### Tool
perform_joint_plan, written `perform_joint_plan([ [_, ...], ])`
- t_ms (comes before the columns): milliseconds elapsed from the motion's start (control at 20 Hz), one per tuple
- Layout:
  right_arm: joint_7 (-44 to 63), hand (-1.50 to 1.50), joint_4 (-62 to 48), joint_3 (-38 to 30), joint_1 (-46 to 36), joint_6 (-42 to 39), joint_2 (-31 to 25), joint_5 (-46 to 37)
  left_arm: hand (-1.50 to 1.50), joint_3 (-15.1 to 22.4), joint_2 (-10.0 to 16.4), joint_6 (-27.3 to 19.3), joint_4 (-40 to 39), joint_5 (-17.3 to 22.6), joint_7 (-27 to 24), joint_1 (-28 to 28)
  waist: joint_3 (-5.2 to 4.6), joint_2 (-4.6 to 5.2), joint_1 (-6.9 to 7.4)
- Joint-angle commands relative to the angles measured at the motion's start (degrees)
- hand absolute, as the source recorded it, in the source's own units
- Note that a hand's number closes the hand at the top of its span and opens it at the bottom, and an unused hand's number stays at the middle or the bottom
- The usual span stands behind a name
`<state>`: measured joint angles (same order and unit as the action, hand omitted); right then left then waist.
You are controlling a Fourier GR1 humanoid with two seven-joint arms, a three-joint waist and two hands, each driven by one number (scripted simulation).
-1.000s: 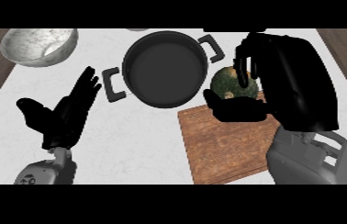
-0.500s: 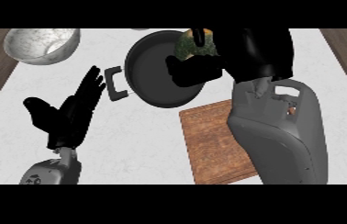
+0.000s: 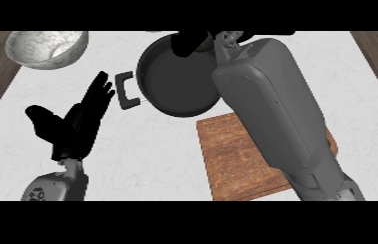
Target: Pick the squash from the cutting board and place it in the pot
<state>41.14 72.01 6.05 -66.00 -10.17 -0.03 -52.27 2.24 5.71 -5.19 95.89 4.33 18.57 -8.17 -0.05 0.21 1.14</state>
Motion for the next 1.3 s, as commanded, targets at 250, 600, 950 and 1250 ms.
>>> perform_joint_plan([
  [250,-5.6,1.50,-19.0,1.4,-0.6,9.9,0.0,8.0,0.00,1.2,-1.0,-0.5,1.5,-0.6,2.5,-1.1,0.02,0.16,1.00],
  [600,-7.8,-1.50,-29.1,-1.0,-2.3,17.2,0.0,21.7,0.00,2.9,-2.3,-0.8,0.9,-2.3,0.1,-0.2,0.02,0.51,1.92],
  [950,-15.9,-1.50,-25.7,-3.8,-2.0,34.1,0.0,27.0,0.00,1.0,-1.5,-0.1,-0.5,-1.3,-0.7,-0.4,0.06,0.26,0.97],
  [1250,-19.3,-1.50,-23.1,-6.7,1.4,41.7,-0.3,26.2,0.00,-0.2,-1.9,-1.0,-1.5,-1.1,1.0,-2.3,0.05,-0.15,-1.03],
])
